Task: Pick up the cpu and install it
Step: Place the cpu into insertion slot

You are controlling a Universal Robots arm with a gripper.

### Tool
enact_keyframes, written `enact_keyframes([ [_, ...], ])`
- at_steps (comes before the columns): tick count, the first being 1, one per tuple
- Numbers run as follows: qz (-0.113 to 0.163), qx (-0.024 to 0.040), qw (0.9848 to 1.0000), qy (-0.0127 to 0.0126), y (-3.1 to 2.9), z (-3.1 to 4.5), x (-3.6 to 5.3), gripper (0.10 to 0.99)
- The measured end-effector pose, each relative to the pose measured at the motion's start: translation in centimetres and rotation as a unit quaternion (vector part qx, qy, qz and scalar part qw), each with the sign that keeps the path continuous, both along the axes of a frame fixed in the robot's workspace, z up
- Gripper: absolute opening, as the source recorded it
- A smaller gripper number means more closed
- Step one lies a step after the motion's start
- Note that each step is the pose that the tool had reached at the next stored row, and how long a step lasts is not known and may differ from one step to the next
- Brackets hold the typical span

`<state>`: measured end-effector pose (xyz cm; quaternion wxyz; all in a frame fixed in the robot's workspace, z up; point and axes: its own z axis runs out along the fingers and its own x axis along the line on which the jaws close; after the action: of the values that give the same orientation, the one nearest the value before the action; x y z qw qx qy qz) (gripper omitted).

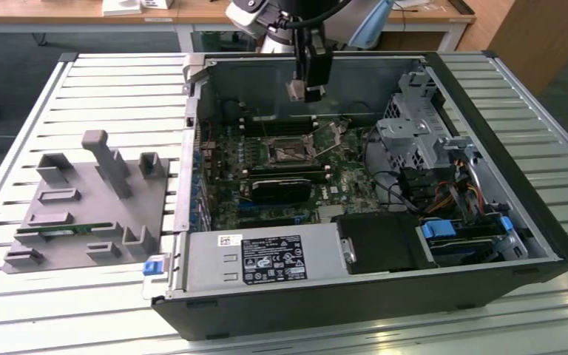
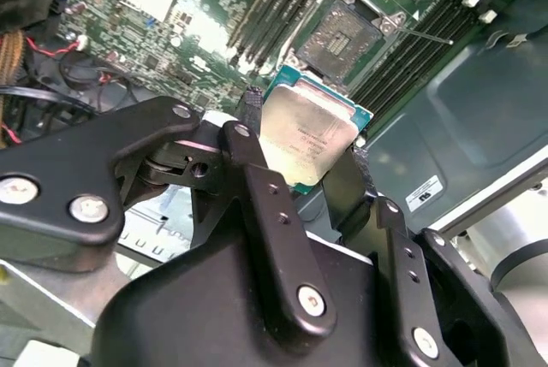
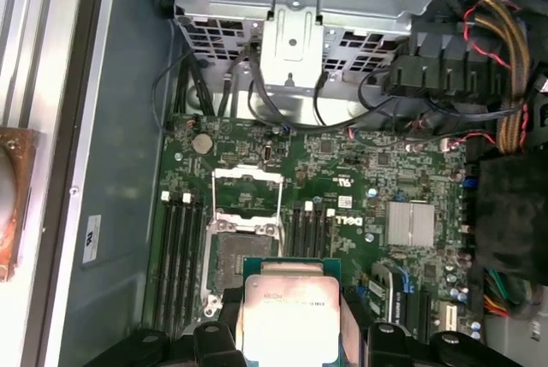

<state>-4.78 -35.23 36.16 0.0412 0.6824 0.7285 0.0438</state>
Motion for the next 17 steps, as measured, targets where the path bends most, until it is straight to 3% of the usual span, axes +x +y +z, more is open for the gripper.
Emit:
enact_keyframes([
  [8,0.000,0.0000,1.0000,0.0007,1.83,-0.93,-0.15,0.533],
  [11,-0.001,0.0000,1.0000,0.0034,2.15,-1.33,-0.15,0.533],
  [15,-0.004,0.0001,0.9999,0.0095,2.43,-1.93,-0.16,0.533],
  [17,-0.004,0.0001,0.9999,0.0110,2.52,-2.28,-0.16,0.533],
])
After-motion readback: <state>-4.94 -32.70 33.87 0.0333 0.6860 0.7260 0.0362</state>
